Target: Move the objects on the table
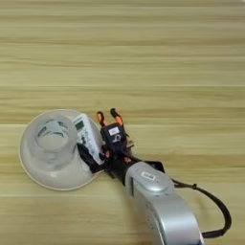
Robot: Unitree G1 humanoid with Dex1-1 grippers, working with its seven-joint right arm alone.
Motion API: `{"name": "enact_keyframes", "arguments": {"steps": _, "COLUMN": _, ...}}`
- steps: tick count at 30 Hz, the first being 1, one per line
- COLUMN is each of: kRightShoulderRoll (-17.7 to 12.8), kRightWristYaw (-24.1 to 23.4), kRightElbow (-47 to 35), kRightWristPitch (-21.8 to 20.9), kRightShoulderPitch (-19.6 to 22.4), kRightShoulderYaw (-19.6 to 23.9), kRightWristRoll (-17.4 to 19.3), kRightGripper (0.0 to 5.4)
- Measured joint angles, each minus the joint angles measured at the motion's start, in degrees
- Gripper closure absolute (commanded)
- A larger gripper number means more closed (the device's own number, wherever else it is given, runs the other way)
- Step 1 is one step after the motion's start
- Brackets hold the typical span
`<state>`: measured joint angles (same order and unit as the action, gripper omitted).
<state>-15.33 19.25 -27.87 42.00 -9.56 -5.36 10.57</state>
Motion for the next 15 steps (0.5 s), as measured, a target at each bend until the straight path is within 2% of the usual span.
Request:
{"name": "enact_keyframes", "arguments": {"steps": 6, "kRightShoulderRoll": -0.1, "kRightWristYaw": 0.0, "kRightElbow": 0.0, "kRightWristPitch": 0.1, "kRightShoulderPitch": 0.1, "kRightShoulderYaw": 0.8, "kRightWristRoll": 0.2, "kRightGripper": 0.02}}
{"name": "enact_keyframes", "arguments": {"steps": 15, "kRightShoulderRoll": -0.1, "kRightWristYaw": 0.0, "kRightElbow": -0.4, "kRightWristPitch": 0.1, "kRightShoulderPitch": 0.2, "kRightShoulderYaw": 1.5, "kRightWristRoll": 0.3, "kRightGripper": 0.02}}
